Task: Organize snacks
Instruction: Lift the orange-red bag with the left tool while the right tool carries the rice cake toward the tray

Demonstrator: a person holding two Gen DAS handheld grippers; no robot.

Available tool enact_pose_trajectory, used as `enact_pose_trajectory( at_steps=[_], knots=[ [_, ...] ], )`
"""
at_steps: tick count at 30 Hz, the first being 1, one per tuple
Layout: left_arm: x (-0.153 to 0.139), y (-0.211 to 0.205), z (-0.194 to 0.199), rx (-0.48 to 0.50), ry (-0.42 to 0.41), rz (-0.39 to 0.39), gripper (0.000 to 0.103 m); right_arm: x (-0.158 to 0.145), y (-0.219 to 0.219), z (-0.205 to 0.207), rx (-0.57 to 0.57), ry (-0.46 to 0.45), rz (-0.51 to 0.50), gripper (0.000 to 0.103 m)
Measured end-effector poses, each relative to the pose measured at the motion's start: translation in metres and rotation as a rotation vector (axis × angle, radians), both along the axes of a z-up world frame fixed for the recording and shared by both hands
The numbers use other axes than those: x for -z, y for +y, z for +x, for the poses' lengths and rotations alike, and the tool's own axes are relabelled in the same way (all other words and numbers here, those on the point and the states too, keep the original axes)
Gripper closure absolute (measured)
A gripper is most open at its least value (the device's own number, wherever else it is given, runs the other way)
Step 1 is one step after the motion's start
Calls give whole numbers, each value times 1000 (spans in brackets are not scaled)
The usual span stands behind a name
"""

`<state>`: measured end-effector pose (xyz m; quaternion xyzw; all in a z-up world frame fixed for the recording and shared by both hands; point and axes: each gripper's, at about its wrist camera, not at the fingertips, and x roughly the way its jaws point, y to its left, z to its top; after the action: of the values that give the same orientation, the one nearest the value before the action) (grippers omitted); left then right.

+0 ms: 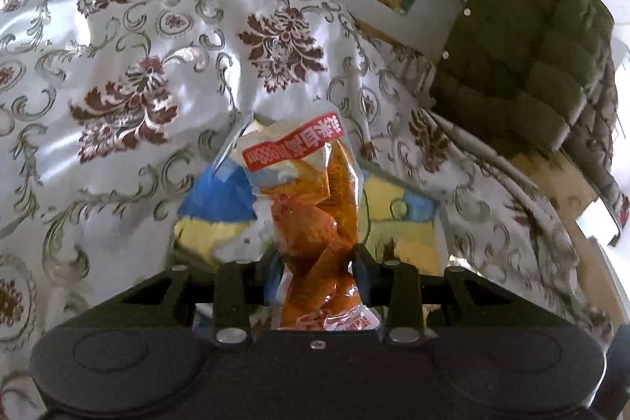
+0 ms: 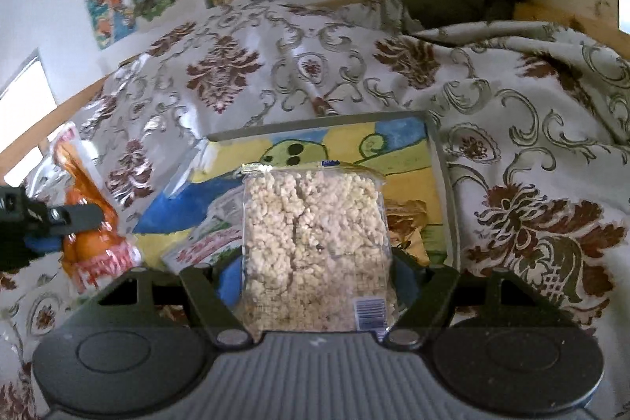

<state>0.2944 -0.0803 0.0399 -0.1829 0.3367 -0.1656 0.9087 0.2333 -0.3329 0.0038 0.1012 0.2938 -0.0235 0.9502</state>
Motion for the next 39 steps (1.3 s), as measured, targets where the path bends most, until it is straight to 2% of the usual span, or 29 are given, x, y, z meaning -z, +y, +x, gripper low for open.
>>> enact_pose_trajectory(
  at_steps=[4, 8, 11, 15, 23, 32, 34, 35, 39],
  knots=[
    [3, -16, 20, -15, 35, -19, 64, -2, -7, 8, 11, -22, 26, 25],
    [7, -34, 36, 4, 41, -8, 64, -5, -13, 14, 35, -47, 5, 25],
    [9, -45, 45, 16, 47, -19, 64, -3, -21, 22, 56, -48, 31, 25],
    [17, -62, 57, 21, 61, 2, 64, 2, -31, 31, 73, -36, 71, 25],
    [34, -82, 74, 20, 117, 12, 64, 16, -42, 43, 100, 1, 64, 25],
    [37, -93, 84, 30, 116, 69, 64, 19, -47, 52, 109, -1, 74, 25],
    [40, -93, 84, 23, 122, 74, 70, 19, -44, 53, 103, 0, 65, 25],
    [41, -92, 85, 27, 125, 72, 78, 20, -43, 54, 99, 2, 64, 25],
    [44, -92, 88, 26, 134, 70, 79, 22, -42, 57, 91, 13, 64, 25]
  ],
)
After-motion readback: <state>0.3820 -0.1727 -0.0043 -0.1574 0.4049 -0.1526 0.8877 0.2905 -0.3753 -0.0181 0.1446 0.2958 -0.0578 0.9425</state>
